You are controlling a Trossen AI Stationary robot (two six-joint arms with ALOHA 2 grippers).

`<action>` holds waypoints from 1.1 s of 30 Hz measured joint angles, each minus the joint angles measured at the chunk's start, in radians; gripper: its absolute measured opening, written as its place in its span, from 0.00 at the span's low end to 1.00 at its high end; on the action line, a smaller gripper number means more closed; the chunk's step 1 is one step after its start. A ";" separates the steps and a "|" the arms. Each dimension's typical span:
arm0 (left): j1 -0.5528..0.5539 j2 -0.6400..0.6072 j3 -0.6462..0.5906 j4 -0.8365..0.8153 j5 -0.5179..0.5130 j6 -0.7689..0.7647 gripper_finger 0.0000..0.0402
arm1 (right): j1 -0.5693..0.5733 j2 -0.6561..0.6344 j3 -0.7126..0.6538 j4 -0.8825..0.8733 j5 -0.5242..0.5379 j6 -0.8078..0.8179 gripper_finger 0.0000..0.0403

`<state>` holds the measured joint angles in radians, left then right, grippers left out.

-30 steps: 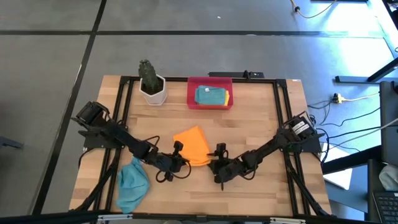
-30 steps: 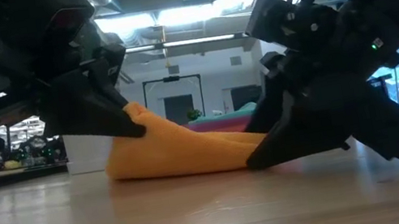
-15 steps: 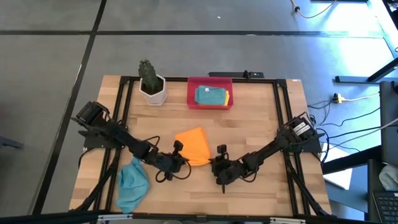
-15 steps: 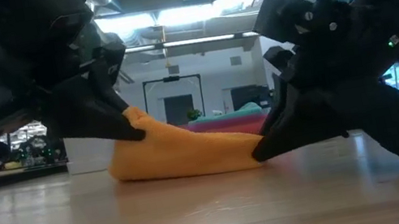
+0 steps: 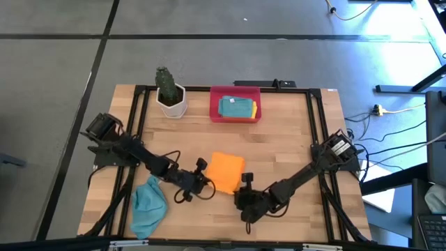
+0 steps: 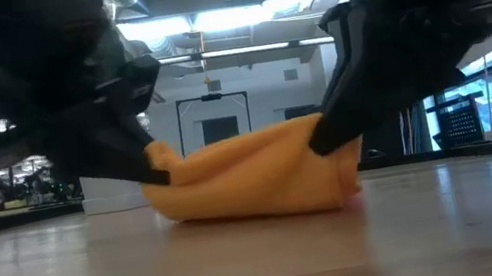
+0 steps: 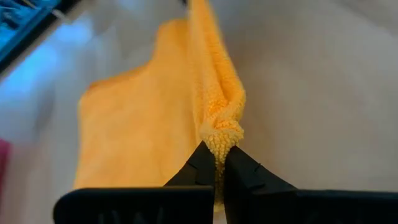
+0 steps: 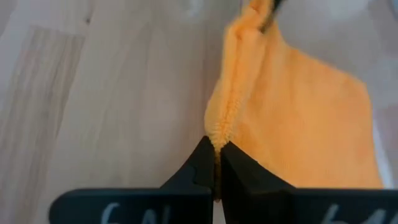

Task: Fold microfiber towels
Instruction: Fold the orange microfiber cloth

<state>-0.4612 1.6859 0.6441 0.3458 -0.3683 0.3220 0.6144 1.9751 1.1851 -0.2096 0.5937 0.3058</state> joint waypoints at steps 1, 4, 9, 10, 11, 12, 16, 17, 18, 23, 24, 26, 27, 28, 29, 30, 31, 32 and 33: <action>-0.012 0.000 0.000 -0.005 0.006 -0.011 0.00 | -0.001 0.000 0.000 -0.002 -0.013 0.010 0.02; -0.048 0.000 0.000 -0.008 0.018 -0.053 0.00 | -0.004 0.000 0.000 -0.019 -0.041 0.043 0.02; -0.074 0.000 0.000 -0.007 0.012 -0.090 0.00 | -0.015 0.000 0.002 -0.051 -0.044 0.078 0.02; -0.073 -0.002 0.000 -0.008 0.011 -0.100 0.00 | -0.018 0.000 0.002 -0.051 -0.051 0.078 0.02; -0.070 -0.007 0.000 -0.012 0.012 -0.110 0.00 | -0.022 0.000 0.002 -0.048 -0.067 0.078 0.02; -0.068 -0.013 0.000 -0.012 0.022 -0.127 0.00 | -0.025 0.000 0.002 -0.045 -0.088 0.078 0.02; -0.079 -0.038 0.000 0.006 0.078 -0.186 0.00 | -0.026 -0.001 0.002 -0.021 -0.189 0.081 0.02; -0.089 -0.038 0.000 0.022 0.086 -0.190 0.00 | -0.021 -0.002 0.002 -0.017 -0.202 0.081 0.02; -0.100 -0.038 0.000 0.029 0.092 -0.190 0.00 | -0.016 -0.002 0.002 -0.006 -0.207 0.081 0.02; -0.136 -0.039 0.013 0.031 0.095 -0.194 0.00 | 0.000 -0.002 0.002 0.061 -0.229 0.047 0.02; -0.136 -0.046 0.009 0.013 0.087 -0.187 0.00 | -0.001 -0.002 0.002 0.058 -0.227 0.030 0.02; -0.115 -0.066 -0.011 -0.004 0.065 -0.207 0.00 | -0.015 -0.002 0.002 0.046 -0.202 0.023 0.02; -0.097 -0.077 -0.027 -0.004 0.070 -0.225 0.00 | -0.030 -0.002 0.002 0.040 -0.201 0.023 0.02; -0.080 -0.089 -0.045 -0.001 0.084 -0.244 0.00 | -0.046 -0.002 0.002 0.039 -0.206 0.023 0.02; -0.065 -0.099 -0.061 0.004 0.095 -0.257 0.00 | -0.061 -0.002 0.001 0.037 -0.216 0.023 0.02; -0.054 -0.109 -0.077 0.008 0.104 -0.261 0.00 | -0.077 -0.002 0.001 0.038 -0.225 0.021 0.02; -0.048 -0.121 -0.091 0.012 0.110 -0.262 0.00 | -0.090 -0.002 0.001 0.040 -0.228 0.011 0.02; -0.042 -0.134 -0.108 0.024 0.113 -0.263 0.00 | -0.101 -0.002 0.001 0.046 -0.232 0.003 0.02; -0.037 -0.148 -0.125 0.036 0.114 -0.266 0.00 | -0.108 -0.006 0.001 0.048 -0.233 -0.004 0.02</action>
<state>-0.4983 1.5376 0.5187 0.3819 -0.2547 0.0557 0.5062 1.9696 1.1858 -0.1615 0.3603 0.3021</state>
